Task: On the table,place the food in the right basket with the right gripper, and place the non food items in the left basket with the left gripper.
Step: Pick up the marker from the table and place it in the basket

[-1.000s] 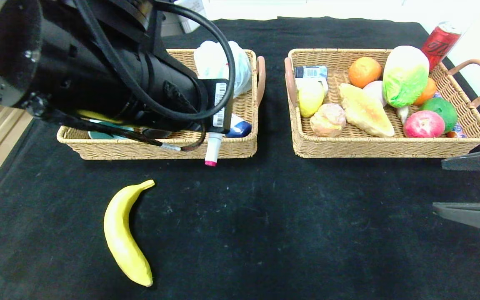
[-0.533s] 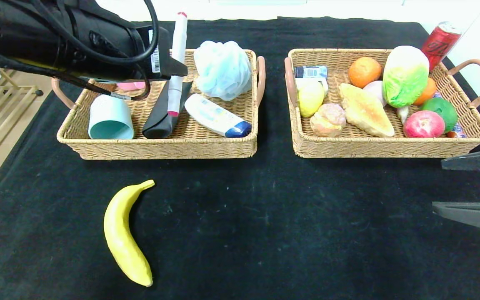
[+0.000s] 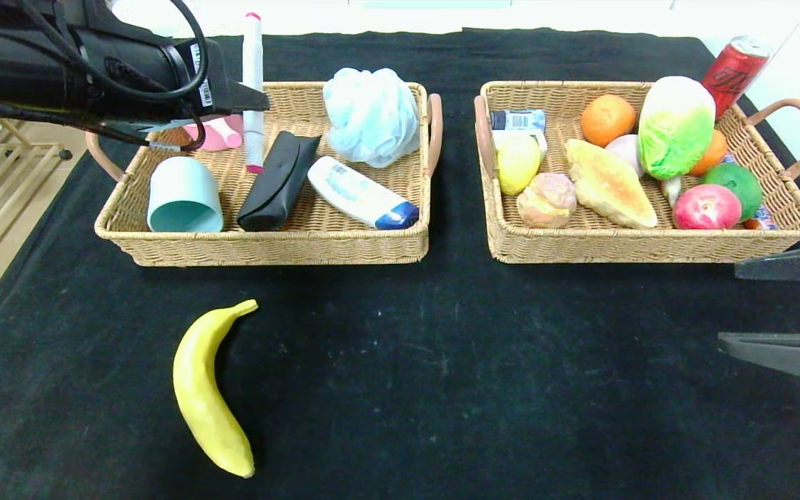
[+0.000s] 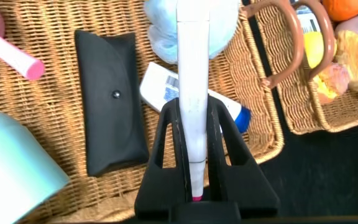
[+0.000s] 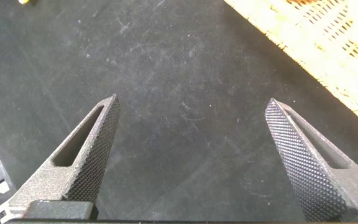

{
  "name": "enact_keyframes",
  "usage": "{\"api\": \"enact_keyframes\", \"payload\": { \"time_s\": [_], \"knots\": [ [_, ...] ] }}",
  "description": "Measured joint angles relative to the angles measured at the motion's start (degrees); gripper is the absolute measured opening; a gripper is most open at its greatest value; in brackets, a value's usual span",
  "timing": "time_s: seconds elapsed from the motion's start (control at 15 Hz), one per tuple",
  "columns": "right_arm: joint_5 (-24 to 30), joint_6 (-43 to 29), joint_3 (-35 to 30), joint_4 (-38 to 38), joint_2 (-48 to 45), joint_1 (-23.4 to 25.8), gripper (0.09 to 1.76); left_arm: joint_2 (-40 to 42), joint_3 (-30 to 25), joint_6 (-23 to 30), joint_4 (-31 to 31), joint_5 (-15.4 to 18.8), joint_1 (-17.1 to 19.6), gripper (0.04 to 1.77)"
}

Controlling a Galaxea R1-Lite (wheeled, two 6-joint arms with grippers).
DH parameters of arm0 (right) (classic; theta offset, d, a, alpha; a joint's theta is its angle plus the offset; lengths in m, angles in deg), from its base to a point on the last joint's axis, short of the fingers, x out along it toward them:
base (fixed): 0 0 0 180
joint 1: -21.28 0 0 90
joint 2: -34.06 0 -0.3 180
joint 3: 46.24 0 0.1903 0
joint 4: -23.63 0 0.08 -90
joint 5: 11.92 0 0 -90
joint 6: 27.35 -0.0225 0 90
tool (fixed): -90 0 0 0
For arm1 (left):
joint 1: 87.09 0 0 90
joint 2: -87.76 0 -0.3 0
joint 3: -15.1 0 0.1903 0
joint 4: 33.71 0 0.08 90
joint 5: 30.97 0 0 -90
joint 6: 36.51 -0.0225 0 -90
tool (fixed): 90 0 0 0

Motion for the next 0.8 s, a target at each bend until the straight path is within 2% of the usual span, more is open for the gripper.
{"api": "enact_keyframes", "payload": {
  "time_s": [0.33,0.53,0.8],
  "knots": [
    [0.0,0.0,0.0,0.0,0.0,0.2,1.71,-2.0,0.0,0.1,0.9,5.5,5.4,0.26],
    [0.0,0.0,-0.1,0.0,0.0,0.1,1.71,-3.2,0.1,0.2,3.5,6.0,7.2,0.26],
    [0.0,0.0,-0.1,0.0,0.0,0.1,1.71,-4.1,0.4,0.1,3.6,6.0,8.0,0.27]
  ]
}}
